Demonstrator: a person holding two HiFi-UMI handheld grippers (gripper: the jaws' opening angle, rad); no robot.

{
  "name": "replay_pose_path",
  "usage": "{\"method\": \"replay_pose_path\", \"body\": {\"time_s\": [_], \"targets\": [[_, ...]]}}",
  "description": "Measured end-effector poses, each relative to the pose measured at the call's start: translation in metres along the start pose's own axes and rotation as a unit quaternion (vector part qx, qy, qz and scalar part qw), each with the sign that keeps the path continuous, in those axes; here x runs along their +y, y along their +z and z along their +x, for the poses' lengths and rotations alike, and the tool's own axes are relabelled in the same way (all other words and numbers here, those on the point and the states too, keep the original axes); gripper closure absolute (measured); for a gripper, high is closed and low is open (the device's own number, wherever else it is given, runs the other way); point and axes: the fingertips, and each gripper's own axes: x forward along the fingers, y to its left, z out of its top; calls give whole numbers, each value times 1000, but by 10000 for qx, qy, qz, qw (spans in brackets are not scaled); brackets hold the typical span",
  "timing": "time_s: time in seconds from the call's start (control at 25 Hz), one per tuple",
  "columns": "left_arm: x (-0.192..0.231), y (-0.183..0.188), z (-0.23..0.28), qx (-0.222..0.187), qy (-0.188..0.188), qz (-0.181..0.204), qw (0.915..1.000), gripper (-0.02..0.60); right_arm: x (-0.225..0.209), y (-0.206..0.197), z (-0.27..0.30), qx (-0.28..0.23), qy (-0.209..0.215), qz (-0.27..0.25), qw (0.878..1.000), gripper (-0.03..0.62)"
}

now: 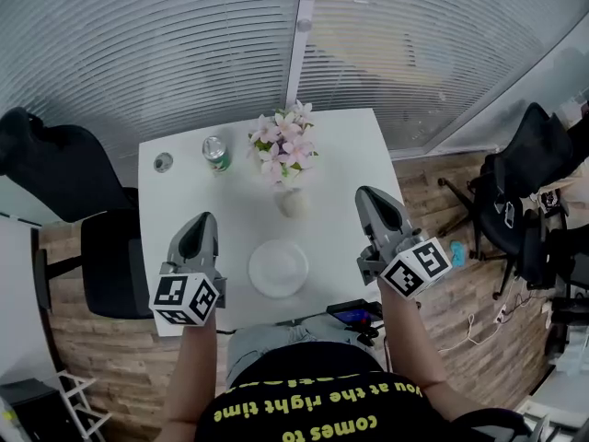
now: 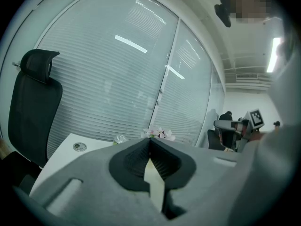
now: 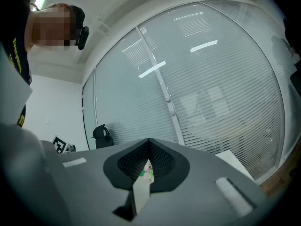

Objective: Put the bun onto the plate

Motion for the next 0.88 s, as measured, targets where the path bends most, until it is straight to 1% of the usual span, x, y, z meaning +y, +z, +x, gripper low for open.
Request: {"method": "replay_pose_path", "body": {"time_s": [0.28,0.44,0.88], "targets": [[-5,9,-5,-157,208,-52,9996,581,-3,7,0,130,220,-65,9997,588],[-8,11,-11,-203,287,-34,9994,581,-1,15,3,111,355,-130,9992,588],[-2,9,-28,-203,444,-32,9988,580,11,8,6,142,508,-89,9986,589]]}}
